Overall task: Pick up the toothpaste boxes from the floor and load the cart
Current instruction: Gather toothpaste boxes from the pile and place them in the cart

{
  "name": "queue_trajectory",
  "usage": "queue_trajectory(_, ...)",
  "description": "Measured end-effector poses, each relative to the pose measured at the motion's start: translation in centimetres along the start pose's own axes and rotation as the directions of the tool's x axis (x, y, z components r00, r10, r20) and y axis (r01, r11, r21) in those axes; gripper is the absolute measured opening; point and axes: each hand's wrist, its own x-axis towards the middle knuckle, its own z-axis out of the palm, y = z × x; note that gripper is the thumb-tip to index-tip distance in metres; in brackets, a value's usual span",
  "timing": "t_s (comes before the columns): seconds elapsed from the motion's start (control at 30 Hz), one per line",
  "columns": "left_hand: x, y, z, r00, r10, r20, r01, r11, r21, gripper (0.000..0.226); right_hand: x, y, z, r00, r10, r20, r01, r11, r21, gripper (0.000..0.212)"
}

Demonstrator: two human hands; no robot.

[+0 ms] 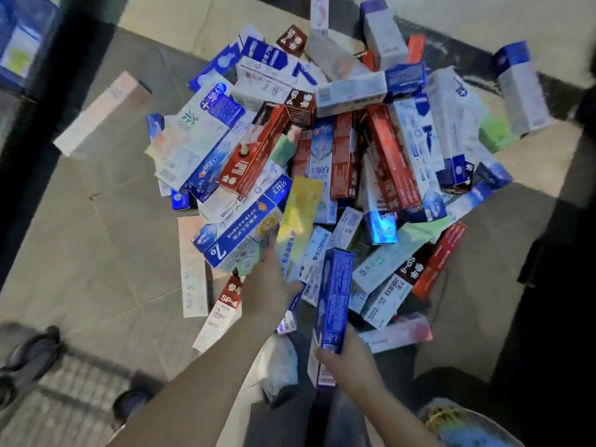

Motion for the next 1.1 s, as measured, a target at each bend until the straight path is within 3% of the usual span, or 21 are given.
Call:
queue_trajectory(0.17, -11.1, 2.4, -8.5, 0.992, -0.115, 0.053, 0.119, 0.989, -0.088, 0.051, -10.7, -5.3, -8.2, 0.996, -0.038, -0.081, 0.024, 0.986, -0.168, 0.033)
queue_trajectory(0.33, -22.7, 4.9, -17.4, 0.990, -0.139, 0.019, 0.140, 0.979, -0.150, 0.040, -22.8, -11.6, -14.9, 0.984, -0.141, -0.111, 0.092, 0.926, -0.366, 0.034)
queue_trajectory(0.67, -39.1, 6.7, -28.5, 0.950, -0.255, -0.178, 0.174, 0.910, -0.375, 0.040, -40.7, -18.1, -17.7, 0.915, -0.403, -0.036, 0.335, 0.805, -0.490, 0.038)
queue_trajectory(0.83, -46.3, 4.6, -31.8, 0.903, -0.312, -0.295, 0.167, 0.889, -0.427, 0.039, -46.7, -20.7, -16.0, 0.827, -0.556, 0.088, 0.515, 0.684, -0.517, 0.036)
queue_trajectory(0.97, -51.9, 0.9, -33.8, 0.847, -0.363, -0.389, 0.151, 0.865, -0.478, 0.048, -50.8, -23.0, -12.7, 0.730, -0.649, 0.212, 0.650, 0.565, -0.508, 0.018)
queue_trajectory(1.1, -57.9, -4.4, -35.1, 0.736, -0.500, -0.457, 0.128, 0.765, -0.631, 0.049, -56.1, -25.6, -7.2, 0.596, -0.727, 0.342, 0.750, 0.351, -0.560, 0.018)
